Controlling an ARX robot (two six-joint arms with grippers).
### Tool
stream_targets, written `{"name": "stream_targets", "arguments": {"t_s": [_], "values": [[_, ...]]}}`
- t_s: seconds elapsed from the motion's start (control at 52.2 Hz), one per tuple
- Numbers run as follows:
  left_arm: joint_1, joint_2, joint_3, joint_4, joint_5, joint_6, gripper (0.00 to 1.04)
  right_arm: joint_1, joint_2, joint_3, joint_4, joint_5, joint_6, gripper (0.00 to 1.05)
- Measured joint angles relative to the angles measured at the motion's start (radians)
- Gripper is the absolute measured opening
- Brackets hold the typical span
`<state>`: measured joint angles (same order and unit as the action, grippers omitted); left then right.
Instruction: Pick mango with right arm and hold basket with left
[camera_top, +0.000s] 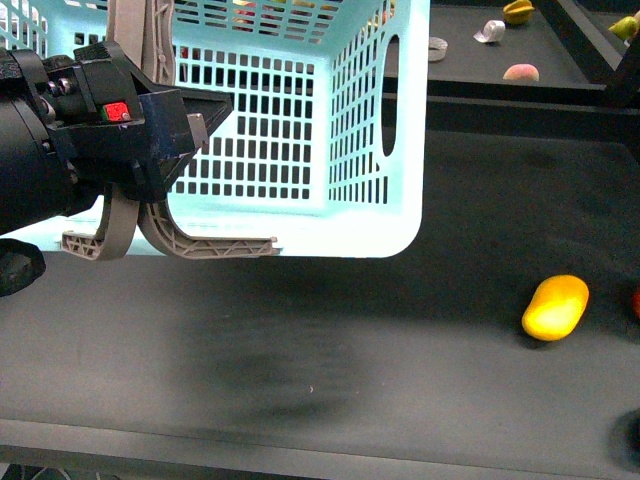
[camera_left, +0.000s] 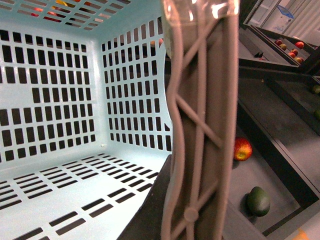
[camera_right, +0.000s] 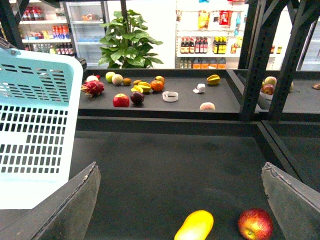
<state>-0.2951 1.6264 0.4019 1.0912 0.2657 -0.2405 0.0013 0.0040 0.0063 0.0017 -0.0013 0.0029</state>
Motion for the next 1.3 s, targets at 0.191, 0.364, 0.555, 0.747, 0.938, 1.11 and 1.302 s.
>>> {"name": "stream_targets", "arguments": {"t_s": [0.191,0.364,0.555,0.747,0.938,1.11,1.302], "values": [[-0.006,0.0,0.0,0.011,-0.003,-0.005,0.06,0.0,0.0,0.0,0.0,0.0,0.0,0.96],[-0.011,0.0,0.0,0.011,-0.043,-0.003,0.06,0.0,0.0,0.0,0.0,0.0,0.0,0.96],[-0.011,0.0,0.0,0.011,-0.057,0.0,0.06,0.0,0.0,0.0,0.0,0.0,0.0,0.96],[-0.011,0.0,0.0,0.01,-0.056,0.0,0.06,0.0,0.0,0.0,0.0,0.0,0.0,0.96],[-0.011,0.0,0.0,0.01,-0.053,0.0,0.06,0.0,0.0,0.0,0.0,0.0,0.0,0.96],[-0.011,0.0,0.0,0.009,-0.054,0.0,0.06,0.0,0.0,0.0,0.0,0.0,0.0,0.96],[-0.011,0.0,0.0,0.009,-0.055,0.0,0.06,0.0,0.0,0.0,0.0,0.0,0.0,0.96]]}}
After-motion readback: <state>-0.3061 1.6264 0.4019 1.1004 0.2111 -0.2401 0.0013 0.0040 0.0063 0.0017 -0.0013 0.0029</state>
